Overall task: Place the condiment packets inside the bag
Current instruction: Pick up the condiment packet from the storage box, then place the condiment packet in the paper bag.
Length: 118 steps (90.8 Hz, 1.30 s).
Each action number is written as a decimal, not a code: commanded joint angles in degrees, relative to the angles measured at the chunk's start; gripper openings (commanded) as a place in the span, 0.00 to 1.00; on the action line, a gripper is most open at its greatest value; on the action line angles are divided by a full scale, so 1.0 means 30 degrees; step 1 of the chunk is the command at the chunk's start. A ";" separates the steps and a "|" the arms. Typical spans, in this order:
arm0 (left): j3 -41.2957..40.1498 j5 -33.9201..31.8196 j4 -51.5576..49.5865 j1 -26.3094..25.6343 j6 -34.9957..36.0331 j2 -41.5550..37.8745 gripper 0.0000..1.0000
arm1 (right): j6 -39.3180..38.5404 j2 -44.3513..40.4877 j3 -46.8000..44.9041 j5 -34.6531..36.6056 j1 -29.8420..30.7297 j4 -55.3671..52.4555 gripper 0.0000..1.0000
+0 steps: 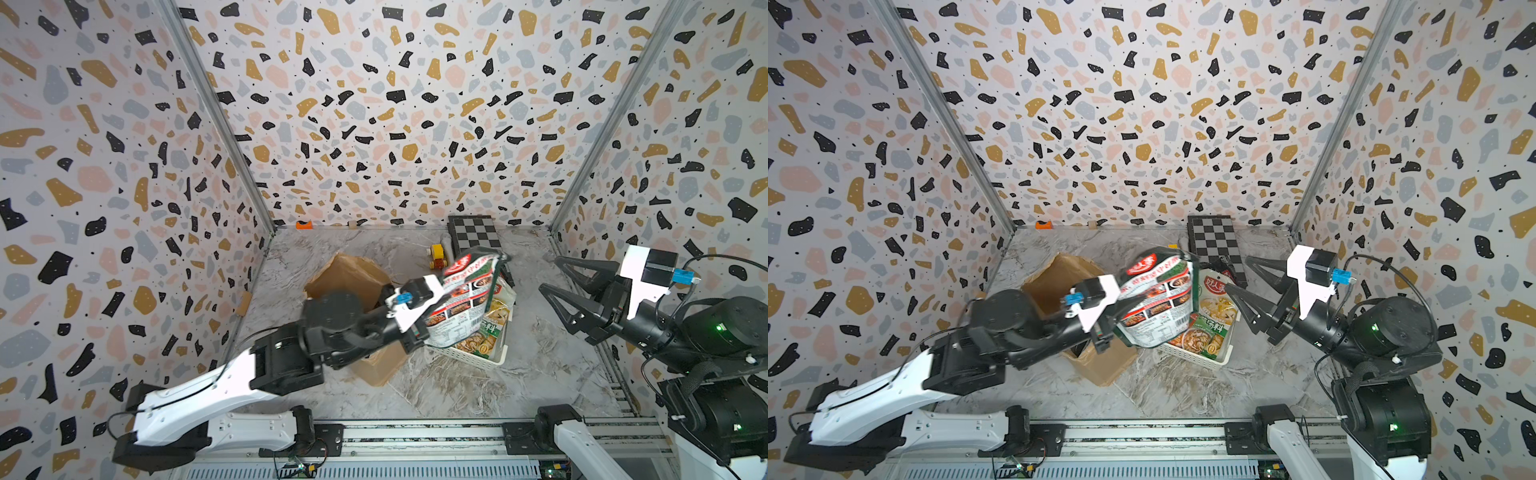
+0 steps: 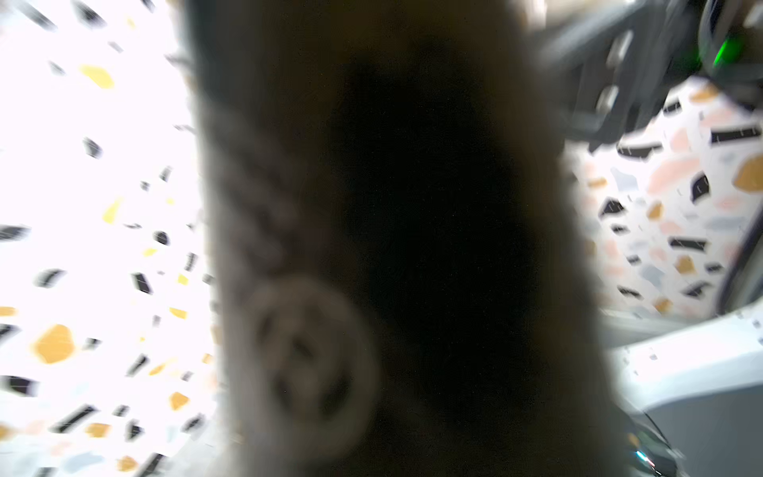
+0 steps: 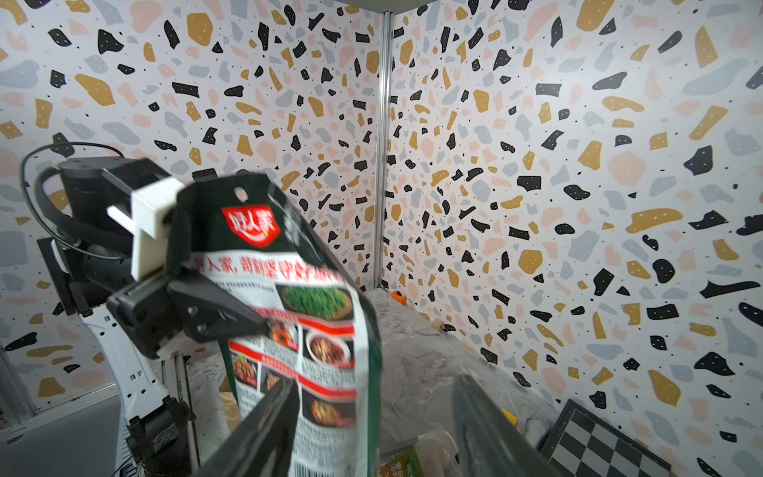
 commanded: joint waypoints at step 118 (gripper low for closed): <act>-0.8711 -0.3875 0.4383 0.9374 0.1379 -0.8135 0.00 | -0.0438 -0.0669 -0.3343 0.0316 0.0060 -0.1356 0.63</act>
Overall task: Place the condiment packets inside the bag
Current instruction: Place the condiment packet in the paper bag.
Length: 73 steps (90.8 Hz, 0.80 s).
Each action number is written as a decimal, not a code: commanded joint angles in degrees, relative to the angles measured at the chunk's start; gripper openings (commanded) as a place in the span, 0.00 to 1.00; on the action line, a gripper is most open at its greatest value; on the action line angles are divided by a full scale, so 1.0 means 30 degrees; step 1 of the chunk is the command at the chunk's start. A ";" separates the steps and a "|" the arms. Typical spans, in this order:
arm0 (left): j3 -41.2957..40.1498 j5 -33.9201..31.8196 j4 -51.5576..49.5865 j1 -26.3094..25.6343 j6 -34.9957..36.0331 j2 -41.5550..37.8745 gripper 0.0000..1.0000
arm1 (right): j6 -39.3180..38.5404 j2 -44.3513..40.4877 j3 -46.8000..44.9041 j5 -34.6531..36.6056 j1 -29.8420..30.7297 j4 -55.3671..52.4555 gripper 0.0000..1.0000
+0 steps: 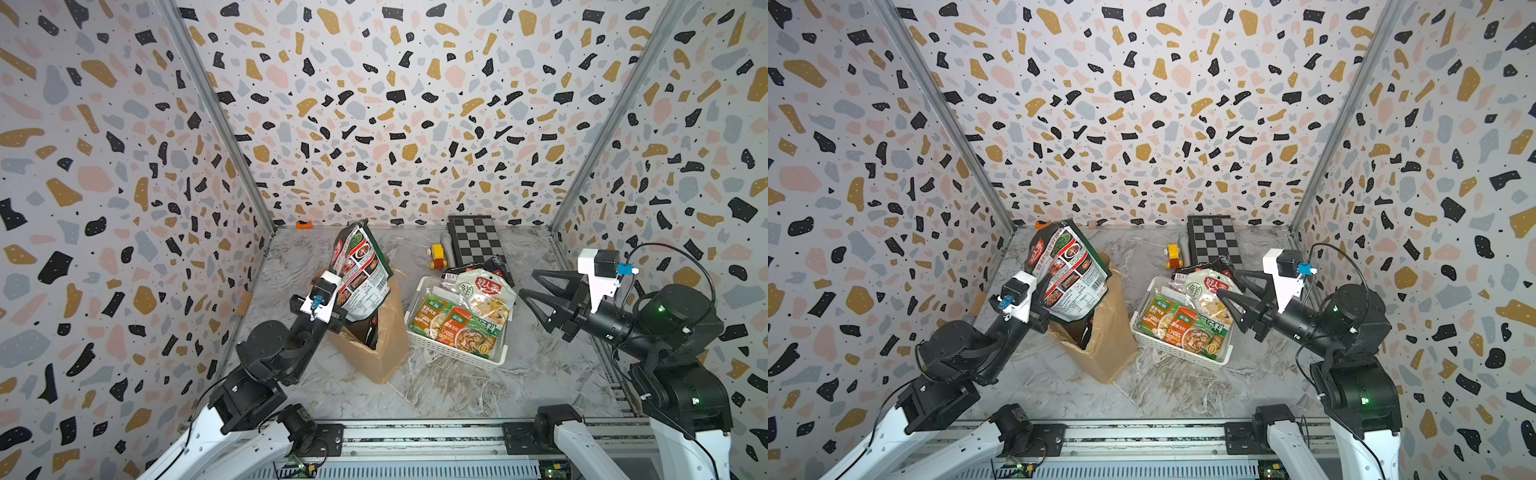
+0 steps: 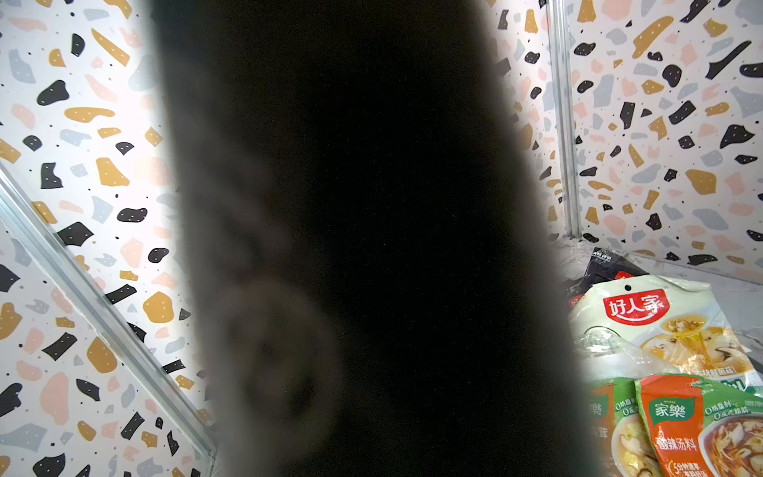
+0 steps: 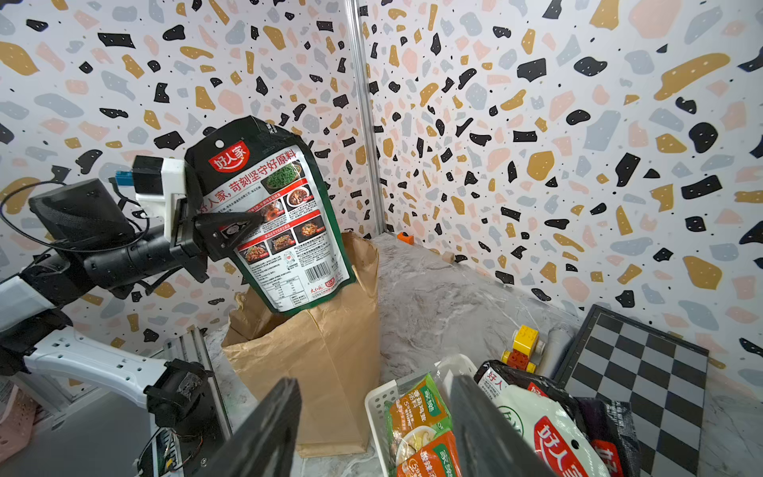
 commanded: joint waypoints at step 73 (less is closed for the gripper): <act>-0.3492 -0.0359 0.4143 0.0649 -0.0757 0.0015 0.00 | -0.0479 -0.0731 -0.0408 -0.0271 0.0053 -0.0491 0.63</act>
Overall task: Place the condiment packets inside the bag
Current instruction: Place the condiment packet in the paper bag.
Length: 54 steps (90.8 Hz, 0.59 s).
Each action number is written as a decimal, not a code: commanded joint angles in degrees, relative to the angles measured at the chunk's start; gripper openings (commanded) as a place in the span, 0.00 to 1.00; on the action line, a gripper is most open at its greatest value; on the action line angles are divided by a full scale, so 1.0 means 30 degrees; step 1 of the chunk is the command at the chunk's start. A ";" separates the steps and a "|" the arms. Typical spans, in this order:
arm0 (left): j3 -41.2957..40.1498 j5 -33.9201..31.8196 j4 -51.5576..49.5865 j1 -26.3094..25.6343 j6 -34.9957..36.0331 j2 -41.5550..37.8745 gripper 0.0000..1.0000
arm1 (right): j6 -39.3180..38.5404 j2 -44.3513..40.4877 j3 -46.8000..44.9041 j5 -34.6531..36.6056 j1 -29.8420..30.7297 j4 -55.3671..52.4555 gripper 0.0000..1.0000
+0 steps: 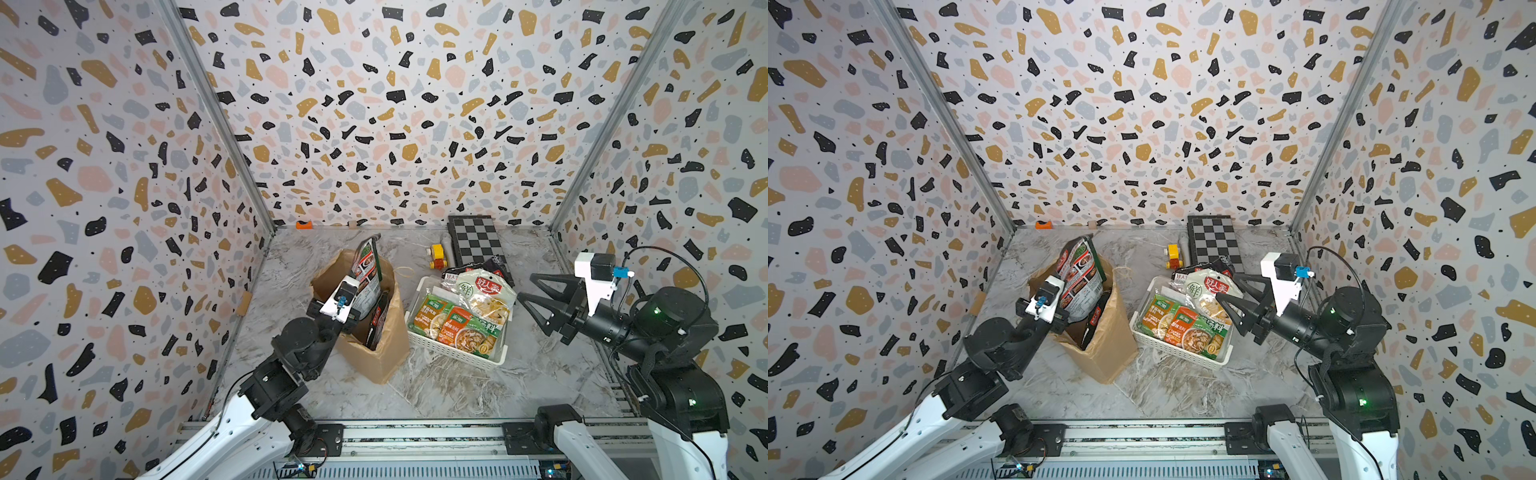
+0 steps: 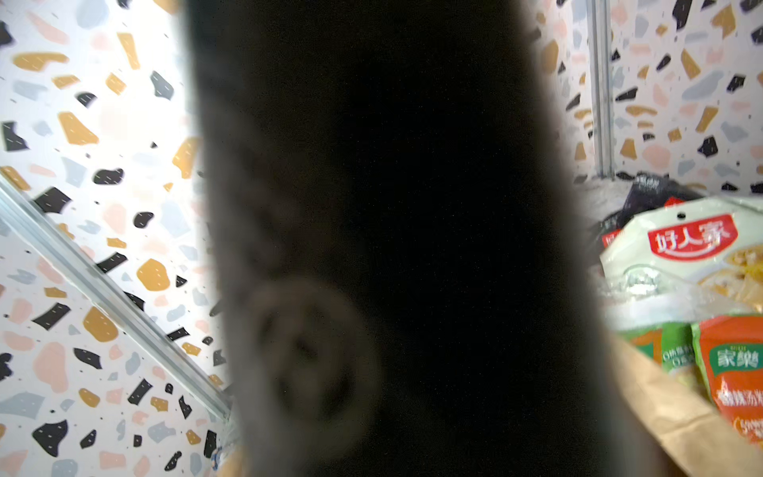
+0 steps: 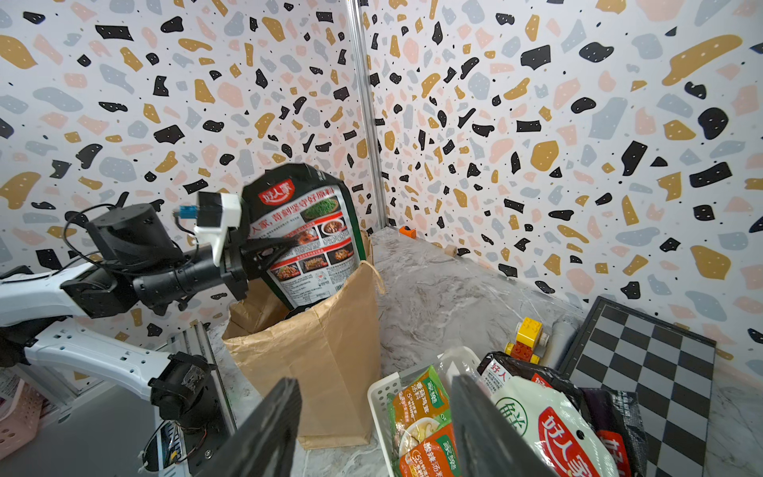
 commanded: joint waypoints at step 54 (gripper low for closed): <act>-0.2644 0.1743 -0.1227 0.0134 -0.8120 -0.4040 0.41 | 0.1065 0.0379 -0.2918 0.1145 0.0068 0.1872 0.62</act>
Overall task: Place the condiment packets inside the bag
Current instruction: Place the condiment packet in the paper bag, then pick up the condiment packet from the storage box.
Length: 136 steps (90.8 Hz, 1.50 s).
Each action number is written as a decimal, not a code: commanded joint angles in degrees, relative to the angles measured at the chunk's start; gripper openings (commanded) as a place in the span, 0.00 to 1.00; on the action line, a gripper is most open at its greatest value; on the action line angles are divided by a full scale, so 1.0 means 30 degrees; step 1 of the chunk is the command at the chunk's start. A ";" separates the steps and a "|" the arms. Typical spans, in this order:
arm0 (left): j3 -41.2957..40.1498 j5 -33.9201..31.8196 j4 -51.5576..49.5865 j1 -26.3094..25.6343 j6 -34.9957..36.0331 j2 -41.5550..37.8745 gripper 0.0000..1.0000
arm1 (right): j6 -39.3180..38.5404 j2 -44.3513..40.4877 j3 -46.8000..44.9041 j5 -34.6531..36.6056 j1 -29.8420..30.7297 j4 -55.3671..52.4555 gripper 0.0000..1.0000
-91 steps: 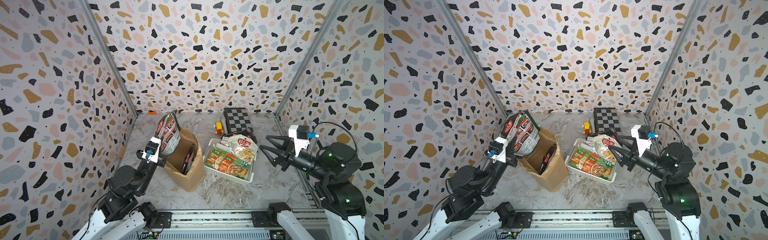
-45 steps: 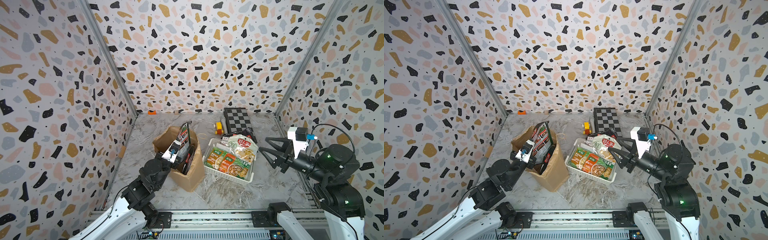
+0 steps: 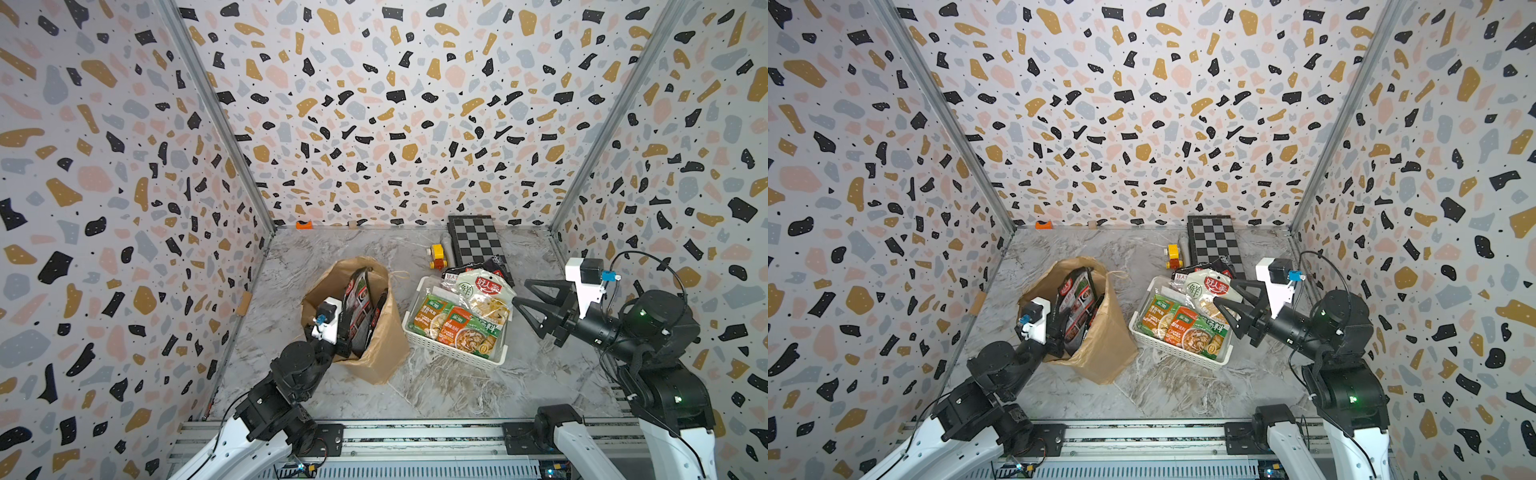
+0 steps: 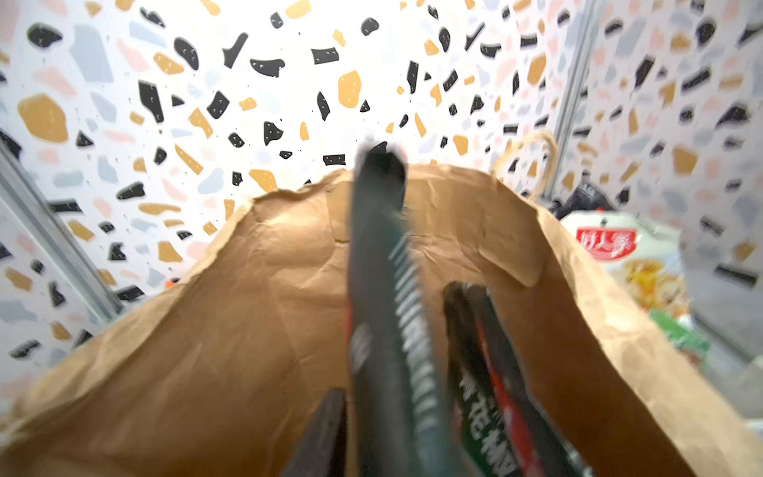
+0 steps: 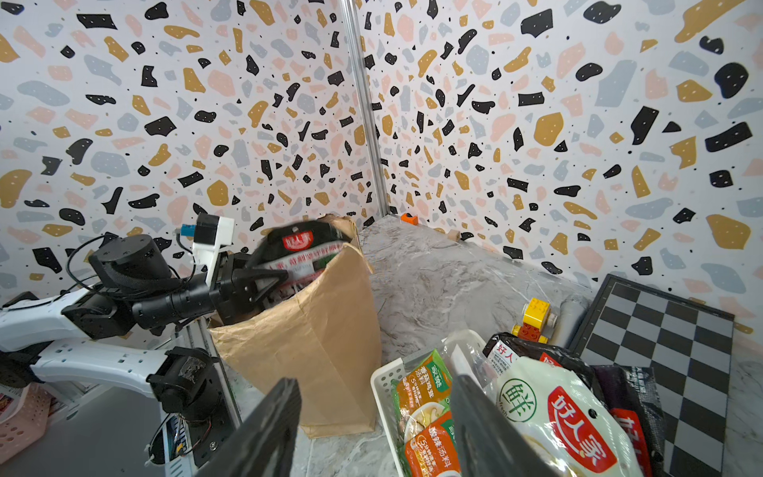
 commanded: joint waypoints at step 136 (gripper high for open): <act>1.1242 0.1976 -1.0220 0.0081 -0.1189 0.2874 1.00 | 0.0664 0.6571 -0.6430 0.5606 -0.2498 0.6376 0.00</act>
